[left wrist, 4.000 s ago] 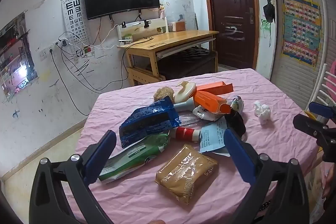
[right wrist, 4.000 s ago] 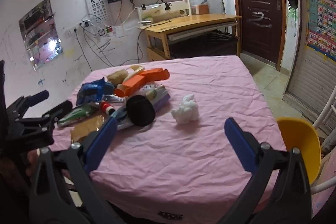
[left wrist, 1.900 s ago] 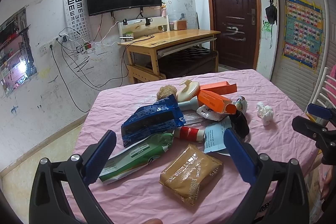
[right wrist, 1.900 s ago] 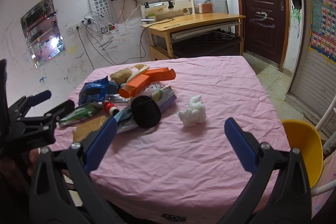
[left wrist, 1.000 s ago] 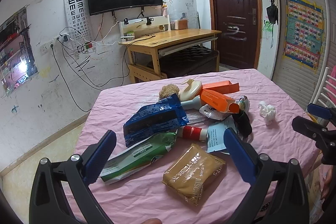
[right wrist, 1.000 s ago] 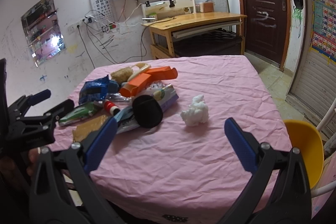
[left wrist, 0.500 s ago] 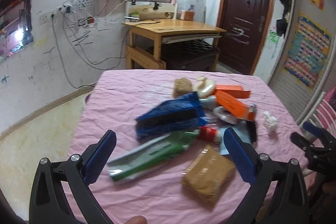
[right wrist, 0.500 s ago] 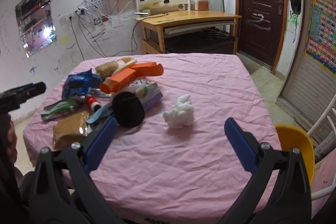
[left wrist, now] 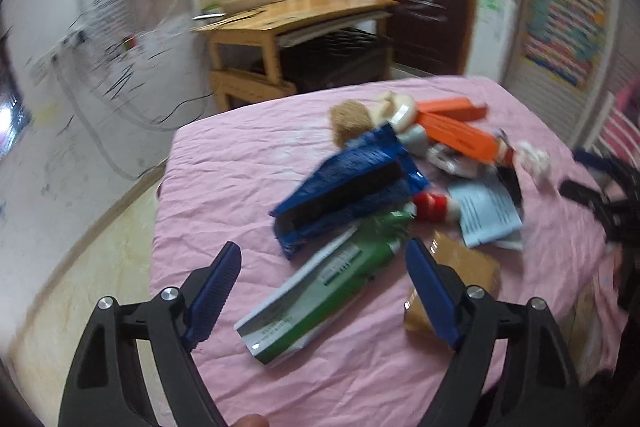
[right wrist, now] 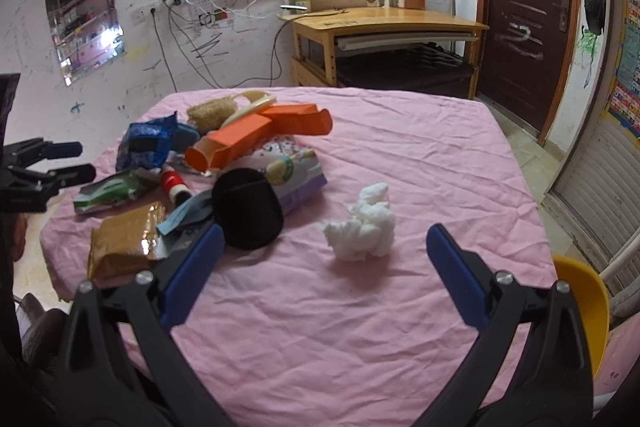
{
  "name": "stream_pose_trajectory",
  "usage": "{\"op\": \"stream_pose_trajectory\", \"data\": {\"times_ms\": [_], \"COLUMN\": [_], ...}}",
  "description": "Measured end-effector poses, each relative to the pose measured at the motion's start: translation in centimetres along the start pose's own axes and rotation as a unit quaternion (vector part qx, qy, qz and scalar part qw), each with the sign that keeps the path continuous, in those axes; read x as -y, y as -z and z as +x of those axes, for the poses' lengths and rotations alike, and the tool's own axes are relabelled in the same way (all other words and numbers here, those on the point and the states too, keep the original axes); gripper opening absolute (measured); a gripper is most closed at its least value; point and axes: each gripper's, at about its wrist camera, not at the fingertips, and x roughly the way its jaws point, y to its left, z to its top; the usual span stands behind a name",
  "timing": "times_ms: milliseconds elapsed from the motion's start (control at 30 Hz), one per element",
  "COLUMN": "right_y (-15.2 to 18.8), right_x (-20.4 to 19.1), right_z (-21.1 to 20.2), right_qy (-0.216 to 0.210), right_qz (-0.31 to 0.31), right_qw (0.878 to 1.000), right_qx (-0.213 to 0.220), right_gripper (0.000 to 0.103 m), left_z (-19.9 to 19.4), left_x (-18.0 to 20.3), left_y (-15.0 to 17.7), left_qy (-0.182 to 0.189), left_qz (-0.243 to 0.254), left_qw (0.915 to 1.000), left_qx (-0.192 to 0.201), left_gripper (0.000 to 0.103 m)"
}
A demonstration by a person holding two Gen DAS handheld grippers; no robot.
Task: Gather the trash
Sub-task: 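Grasp the white tissue with the right tool while the left grasps the green tube, then carry the tissue to the yellow bin and open the right tool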
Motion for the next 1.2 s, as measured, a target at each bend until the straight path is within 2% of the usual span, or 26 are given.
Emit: {"op": "stream_pose_trajectory", "data": {"times_ms": [67,133,167,267,533,600,700,733,767,800,867,1000,1100,1200], "right_y": [0.0,0.0,-0.1,-0.3,-0.7,-0.8,-1.2,-1.3,-1.4,-1.4,-1.5,-1.4,-1.5,-2.0], "right_x": [0.1,0.2,0.2,0.1,0.9,1.3,1.7,1.9,2.0,2.3,2.3,2.4,2.8,2.9], "right_z": [0.4,0.8,0.9,1.2,2.9,3.5,4.6,4.8,5.0,5.2,5.3,5.1,3.6,2.5], "right_qy": [-0.006,-0.01,-0.009,-0.004,0.027,0.028,0.034,0.035,0.034,0.036,0.042,0.044,0.029,0.024], "right_qz": [-0.001,0.0,-0.001,-0.002,0.02,0.029,0.04,0.044,0.05,0.057,0.058,0.062,0.08,0.081], "right_qw": [1.0,1.0,1.0,1.0,0.998,0.998,0.997,0.996,0.996,0.995,0.995,0.995,0.996,0.996], "right_qx": [-0.011,-0.021,-0.023,-0.029,-0.05,-0.054,-0.065,-0.067,-0.07,-0.073,-0.075,-0.067,-0.033,-0.015], "right_gripper": [0.082,0.074,0.072,0.072,0.072,0.072,0.071,0.059,0.041,0.032,0.026,0.023,0.023,0.023], "left_z": [0.2,0.7,0.9,2.5,5.5,5.3,4.9,4.8,4.6,4.4,4.1,3.2,1.6,0.1], "left_x": [0.1,0.0,-0.2,-1.1,-2.2,-2.4,-2.7,-2.7,-2.6,-2.5,-2.3,-2.2,-2.3,-2.3], "left_y": [0.4,0.5,0.3,0.2,0.5,0.6,0.9,1.0,1.2,1.4,1.8,2.0,1.8,1.1], "left_qy": [0.024,0.045,0.051,0.079,0.09,0.092,0.092,0.09,0.092,0.096,0.106,0.129,0.15,0.148], "left_qz": [0.031,0.043,0.046,0.044,0.063,0.065,0.067,0.07,0.075,0.076,0.079,0.071,0.058,0.052], "left_qw": [0.9991,0.9976,0.997,0.9935,0.9891,0.9894,0.9898,0.9899,0.9894,0.989,0.988,0.9865,0.9856,0.9869], "left_qx": [-0.014,-0.029,-0.035,-0.069,-0.098,-0.092,-0.085,-0.084,-0.084,-0.083,-0.081,-0.073,-0.053,-0.037], "left_gripper": [0.08,0.078,0.073,0.063,0.061,0.053,0.032,0.019,0.01,0.009,0.009,0.008,0.008,0.008]}}
